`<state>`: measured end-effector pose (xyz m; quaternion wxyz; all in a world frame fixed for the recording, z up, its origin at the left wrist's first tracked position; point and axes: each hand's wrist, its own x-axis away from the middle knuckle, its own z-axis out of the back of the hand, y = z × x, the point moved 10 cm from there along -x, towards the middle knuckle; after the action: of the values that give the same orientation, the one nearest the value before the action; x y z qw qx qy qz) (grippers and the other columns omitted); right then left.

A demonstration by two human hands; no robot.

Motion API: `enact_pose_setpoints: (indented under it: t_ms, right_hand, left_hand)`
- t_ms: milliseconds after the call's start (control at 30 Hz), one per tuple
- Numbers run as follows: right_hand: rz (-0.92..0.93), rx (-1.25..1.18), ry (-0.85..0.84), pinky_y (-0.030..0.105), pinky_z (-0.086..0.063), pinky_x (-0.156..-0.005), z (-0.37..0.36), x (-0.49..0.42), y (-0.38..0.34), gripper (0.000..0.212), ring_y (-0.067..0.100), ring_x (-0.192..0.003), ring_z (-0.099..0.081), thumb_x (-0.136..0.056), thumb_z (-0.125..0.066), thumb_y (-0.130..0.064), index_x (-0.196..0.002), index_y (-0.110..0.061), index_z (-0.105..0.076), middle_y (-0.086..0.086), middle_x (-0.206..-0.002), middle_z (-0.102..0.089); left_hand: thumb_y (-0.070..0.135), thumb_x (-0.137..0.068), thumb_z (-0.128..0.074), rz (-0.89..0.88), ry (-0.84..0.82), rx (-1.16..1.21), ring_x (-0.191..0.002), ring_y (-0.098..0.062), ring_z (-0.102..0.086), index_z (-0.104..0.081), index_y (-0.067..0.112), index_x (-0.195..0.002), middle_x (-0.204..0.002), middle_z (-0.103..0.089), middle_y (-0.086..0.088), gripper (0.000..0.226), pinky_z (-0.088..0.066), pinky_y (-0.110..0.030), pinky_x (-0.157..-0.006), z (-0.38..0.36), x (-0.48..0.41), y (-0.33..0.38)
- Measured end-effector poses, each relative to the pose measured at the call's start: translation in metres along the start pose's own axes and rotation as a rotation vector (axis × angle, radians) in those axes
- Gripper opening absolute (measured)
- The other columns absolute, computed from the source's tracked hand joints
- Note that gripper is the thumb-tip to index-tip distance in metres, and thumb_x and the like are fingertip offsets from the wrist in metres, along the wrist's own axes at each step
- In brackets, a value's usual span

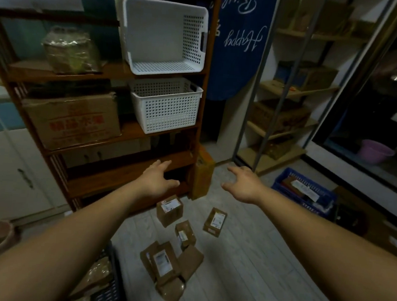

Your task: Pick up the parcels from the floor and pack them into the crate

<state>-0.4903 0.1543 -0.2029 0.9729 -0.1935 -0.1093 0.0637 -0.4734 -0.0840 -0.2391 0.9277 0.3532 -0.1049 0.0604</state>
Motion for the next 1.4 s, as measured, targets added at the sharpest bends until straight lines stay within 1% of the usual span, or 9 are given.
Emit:
enact_pose_setpoints:
  t_ms: [267, 433, 700, 867, 967, 1033, 1100, 1233, 1400]
  right_hand:
    - [-0.011, 0.041, -0.010, 0.035, -0.033, -0.103, 0.019, -0.084, 0.001, 0.068, 0.029, -0.132, -0.035, -0.088, -0.052, -0.050, -0.146, -0.025, -0.028, 0.010, -0.148, -0.029]
    - [0.049, 0.071, -0.083, 0.033, -0.031, -0.101, -0.009, -0.131, -0.021, 0.067, 0.028, -0.133, -0.033, -0.088, -0.053, -0.049, -0.146, -0.025, -0.029, 0.011, -0.147, -0.032]
    - [0.247, 0.143, -0.310, 0.037, -0.034, -0.105, -0.111, -0.189, -0.067, 0.067, 0.030, -0.132, -0.035, -0.090, -0.052, -0.046, -0.147, -0.023, -0.025, 0.010, -0.148, -0.030]
    - [0.380, 0.125, -0.447, 0.036, -0.039, -0.099, -0.170, -0.223, -0.057, 0.059, 0.029, -0.124, -0.043, -0.090, -0.057, -0.039, -0.142, -0.020, -0.036, 0.010, -0.142, -0.039]
    - [0.410, 0.080, -0.543, 0.039, -0.041, -0.102, -0.209, -0.248, -0.040, 0.053, 0.026, -0.124, -0.046, -0.090, -0.057, -0.035, -0.139, -0.022, -0.042, 0.006, -0.142, -0.044]
    - [0.425, 0.096, -0.583, 0.041, -0.043, -0.101, -0.238, -0.269, -0.028, 0.053, 0.025, -0.122, -0.048, -0.091, -0.056, -0.033, -0.140, -0.021, -0.040, 0.006, -0.142, -0.045]
    - [0.442, 0.096, -0.605, 0.040, -0.046, -0.097, -0.271, -0.288, -0.017, 0.053, 0.024, -0.119, -0.051, -0.091, -0.055, -0.032, -0.140, -0.021, -0.039, 0.007, -0.140, -0.046]
    - [0.439, 0.042, -0.645, 0.044, -0.042, -0.103, -0.348, -0.322, 0.008, 0.063, 0.027, -0.130, -0.040, -0.091, -0.057, -0.033, -0.146, -0.023, -0.028, 0.006, -0.150, -0.034]
    - [0.380, 0.033, -0.698, 0.034, -0.045, -0.083, -0.474, -0.354, 0.052, 0.052, 0.023, -0.103, -0.053, -0.092, -0.053, -0.033, -0.139, -0.020, -0.036, 0.014, -0.130, -0.050]
  left_hand:
    - [0.045, -0.086, -0.059, -0.009, -0.032, 0.061, -0.144, -0.026, -0.010, -0.017, 0.029, -0.148, -0.158, -0.006, -0.004, 0.077, -0.018, -0.041, -0.115, 0.000, -0.094, 0.008]
    - [0.046, -0.085, -0.059, 0.086, -0.001, 0.044, -0.144, -0.027, -0.009, -0.017, 0.028, -0.148, -0.158, -0.007, -0.006, 0.077, -0.017, -0.041, -0.113, 0.002, -0.109, -0.032]
    - [0.049, -0.084, -0.059, 0.388, 0.103, 0.026, -0.143, -0.030, -0.010, -0.017, 0.026, -0.148, -0.157, -0.010, -0.008, 0.080, -0.018, -0.043, -0.115, -0.006, -0.083, -0.147]
    - [0.048, -0.085, -0.058, 0.548, 0.126, 0.071, -0.143, -0.030, -0.010, -0.016, 0.022, -0.148, -0.157, -0.010, -0.010, 0.080, -0.017, -0.042, -0.114, -0.040, -0.084, -0.184]
    - [0.047, -0.086, -0.058, 0.638, 0.105, 0.104, -0.139, -0.031, -0.024, -0.016, 0.020, -0.148, -0.157, -0.011, -0.010, 0.080, -0.024, -0.043, -0.113, -0.074, -0.095, -0.203]
    - [0.045, -0.086, -0.058, 0.671, 0.092, 0.108, -0.137, -0.033, -0.029, -0.017, 0.019, -0.148, -0.156, -0.012, -0.012, 0.079, -0.026, -0.045, -0.112, -0.098, -0.108, -0.218]
    - [0.044, -0.087, -0.058, 0.694, 0.083, 0.123, -0.140, -0.032, -0.022, -0.017, 0.019, -0.148, -0.156, -0.013, -0.013, 0.078, -0.023, -0.044, -0.114, -0.124, -0.126, -0.237]
    - [0.042, -0.088, -0.058, 0.700, 0.043, 0.166, -0.140, -0.032, -0.022, -0.016, 0.016, -0.148, -0.155, -0.015, -0.013, 0.078, -0.024, -0.044, -0.113, -0.185, -0.175, -0.290]
    - [0.042, -0.088, -0.058, 0.700, 0.043, 0.234, -0.141, -0.028, -0.018, -0.016, 0.016, -0.148, -0.156, -0.016, -0.011, 0.078, -0.021, -0.037, -0.114, -0.276, -0.219, -0.373]
